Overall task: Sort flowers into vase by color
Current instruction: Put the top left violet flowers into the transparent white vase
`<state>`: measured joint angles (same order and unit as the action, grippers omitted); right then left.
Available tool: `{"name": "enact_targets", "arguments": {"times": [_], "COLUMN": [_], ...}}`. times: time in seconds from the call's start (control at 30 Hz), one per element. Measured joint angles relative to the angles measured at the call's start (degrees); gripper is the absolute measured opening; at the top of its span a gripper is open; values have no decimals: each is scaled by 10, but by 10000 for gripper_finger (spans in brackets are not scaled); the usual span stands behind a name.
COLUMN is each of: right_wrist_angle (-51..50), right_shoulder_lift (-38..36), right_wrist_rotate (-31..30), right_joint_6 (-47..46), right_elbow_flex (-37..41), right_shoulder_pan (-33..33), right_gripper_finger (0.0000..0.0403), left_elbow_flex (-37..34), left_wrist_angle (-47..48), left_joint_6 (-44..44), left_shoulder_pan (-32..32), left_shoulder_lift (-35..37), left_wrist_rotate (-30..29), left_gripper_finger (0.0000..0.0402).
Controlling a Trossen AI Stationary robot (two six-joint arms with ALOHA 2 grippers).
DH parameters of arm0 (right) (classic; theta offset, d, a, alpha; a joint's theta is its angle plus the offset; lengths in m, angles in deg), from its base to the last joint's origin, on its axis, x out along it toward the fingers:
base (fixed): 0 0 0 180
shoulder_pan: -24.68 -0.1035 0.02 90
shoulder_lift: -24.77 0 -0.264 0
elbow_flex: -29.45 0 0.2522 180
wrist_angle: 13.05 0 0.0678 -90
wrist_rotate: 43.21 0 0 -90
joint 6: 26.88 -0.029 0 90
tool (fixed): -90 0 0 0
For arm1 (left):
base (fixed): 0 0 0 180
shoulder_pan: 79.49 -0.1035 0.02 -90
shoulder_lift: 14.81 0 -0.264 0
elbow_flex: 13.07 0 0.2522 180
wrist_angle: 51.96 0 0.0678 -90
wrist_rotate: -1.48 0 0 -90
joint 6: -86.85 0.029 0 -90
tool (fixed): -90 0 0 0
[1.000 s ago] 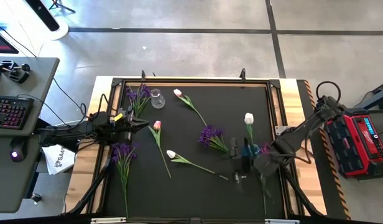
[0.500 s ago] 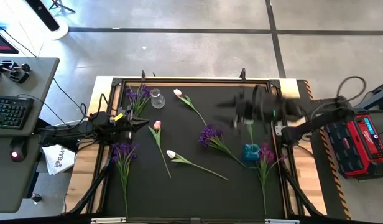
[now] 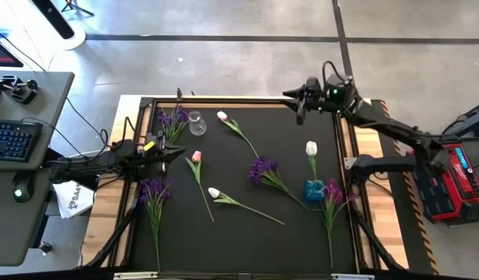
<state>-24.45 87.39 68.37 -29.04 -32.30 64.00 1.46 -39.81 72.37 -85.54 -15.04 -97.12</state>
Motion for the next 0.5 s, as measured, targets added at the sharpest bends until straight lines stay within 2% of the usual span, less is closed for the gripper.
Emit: {"name": "enact_targets", "arguments": {"times": [0.1,0.27,0.4,0.5], "right_wrist_angle": [102,240,323,352], "right_shoulder_lift": [4,4,4,15], "right_wrist_rotate": [24,26,25,22], "right_joint_6": [-6,-9,2,21], "right_elbow_flex": [87,202,265,283], "right_shoulder_pan": [9,6,-2,-12], "right_gripper_finger": [133,134,134,134], "left_elbow_flex": [5,27,50,76], "left_wrist_angle": [1,3,12,60], "left_joint_6": [7,26,36,5], "left_shoulder_pan": [0,0,0,0], "left_shoulder_lift": [0,-16,-53,-94], "left_wrist_rotate": [-38,-110,-189,-255], "left_gripper_finger": [0,0,0,0]}}
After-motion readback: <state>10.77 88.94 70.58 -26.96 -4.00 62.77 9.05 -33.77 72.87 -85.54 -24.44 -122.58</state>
